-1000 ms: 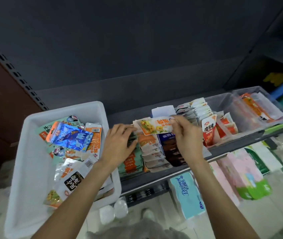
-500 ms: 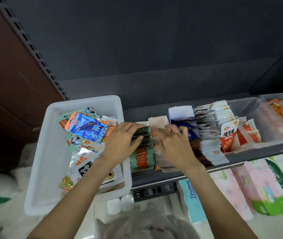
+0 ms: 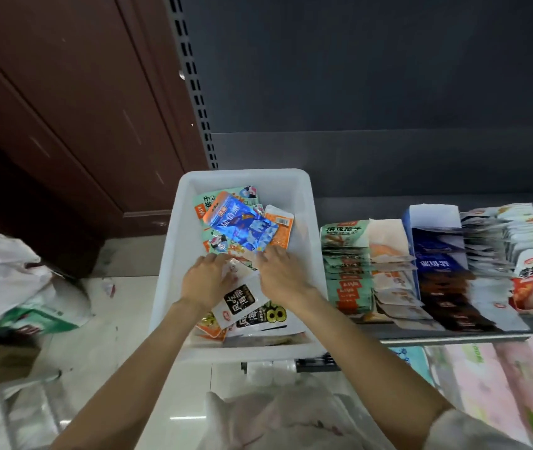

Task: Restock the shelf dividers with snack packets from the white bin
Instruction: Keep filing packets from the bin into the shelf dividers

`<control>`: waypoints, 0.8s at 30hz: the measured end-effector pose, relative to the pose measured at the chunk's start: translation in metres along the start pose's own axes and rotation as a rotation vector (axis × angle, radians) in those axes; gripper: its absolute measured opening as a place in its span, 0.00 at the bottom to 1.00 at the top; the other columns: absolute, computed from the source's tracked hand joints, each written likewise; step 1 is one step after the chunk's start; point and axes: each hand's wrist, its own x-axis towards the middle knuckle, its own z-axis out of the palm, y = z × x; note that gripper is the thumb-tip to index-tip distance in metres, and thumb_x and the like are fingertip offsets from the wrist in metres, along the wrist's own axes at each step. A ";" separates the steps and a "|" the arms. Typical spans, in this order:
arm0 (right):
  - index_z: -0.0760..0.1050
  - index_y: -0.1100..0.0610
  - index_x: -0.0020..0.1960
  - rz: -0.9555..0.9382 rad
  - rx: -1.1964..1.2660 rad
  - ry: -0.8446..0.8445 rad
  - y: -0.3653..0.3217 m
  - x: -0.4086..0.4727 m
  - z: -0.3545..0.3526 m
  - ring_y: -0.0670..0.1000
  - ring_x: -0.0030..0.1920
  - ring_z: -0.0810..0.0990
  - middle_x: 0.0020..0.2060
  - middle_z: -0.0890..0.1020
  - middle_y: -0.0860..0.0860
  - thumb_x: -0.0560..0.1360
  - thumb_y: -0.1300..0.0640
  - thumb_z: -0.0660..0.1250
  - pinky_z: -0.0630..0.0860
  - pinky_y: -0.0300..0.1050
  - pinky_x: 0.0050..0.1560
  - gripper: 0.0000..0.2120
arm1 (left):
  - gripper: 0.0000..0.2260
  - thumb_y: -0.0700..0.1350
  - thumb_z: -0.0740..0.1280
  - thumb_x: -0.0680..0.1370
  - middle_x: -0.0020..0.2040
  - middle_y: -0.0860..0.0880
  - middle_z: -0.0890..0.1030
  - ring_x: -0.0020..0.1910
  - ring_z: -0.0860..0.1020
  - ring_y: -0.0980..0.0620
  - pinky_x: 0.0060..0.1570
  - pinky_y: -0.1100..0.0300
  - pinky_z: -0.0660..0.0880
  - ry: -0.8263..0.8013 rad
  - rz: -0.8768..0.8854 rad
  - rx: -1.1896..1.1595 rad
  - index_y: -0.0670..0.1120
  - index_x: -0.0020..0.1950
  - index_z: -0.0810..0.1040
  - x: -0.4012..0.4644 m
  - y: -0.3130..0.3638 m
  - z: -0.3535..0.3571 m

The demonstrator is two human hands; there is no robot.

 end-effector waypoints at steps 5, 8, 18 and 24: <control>0.50 0.66 0.75 0.222 -0.023 -0.219 0.007 0.018 0.024 0.61 0.74 0.54 0.74 0.53 0.63 0.80 0.54 0.56 0.57 0.55 0.72 0.29 | 0.19 0.52 0.62 0.78 0.67 0.49 0.69 0.63 0.68 0.48 0.62 0.54 0.68 -0.066 0.100 0.128 0.52 0.69 0.68 0.009 -0.003 0.009; 0.68 0.61 0.66 0.131 -0.174 -0.177 0.003 0.012 0.023 0.57 0.62 0.71 0.64 0.71 0.59 0.79 0.56 0.59 0.66 0.51 0.62 0.18 | 0.17 0.49 0.64 0.77 0.67 0.52 0.68 0.64 0.67 0.49 0.62 0.55 0.67 -0.114 0.189 0.135 0.55 0.65 0.71 0.008 -0.006 0.012; 0.61 0.58 0.69 0.136 -0.145 -0.107 0.009 0.027 0.024 0.57 0.64 0.66 0.65 0.64 0.57 0.69 0.39 0.70 0.67 0.50 0.60 0.38 | 0.22 0.50 0.67 0.74 0.67 0.53 0.68 0.66 0.65 0.51 0.64 0.54 0.67 -0.203 0.243 0.035 0.54 0.68 0.69 0.001 -0.011 0.023; 0.72 0.60 0.59 -0.095 -0.369 -0.043 0.001 0.025 0.007 0.55 0.52 0.80 0.53 0.80 0.56 0.77 0.64 0.58 0.74 0.47 0.45 0.11 | 0.26 0.53 0.68 0.73 0.68 0.52 0.67 0.67 0.66 0.51 0.64 0.55 0.67 -0.206 0.189 0.050 0.52 0.70 0.66 0.001 -0.006 0.020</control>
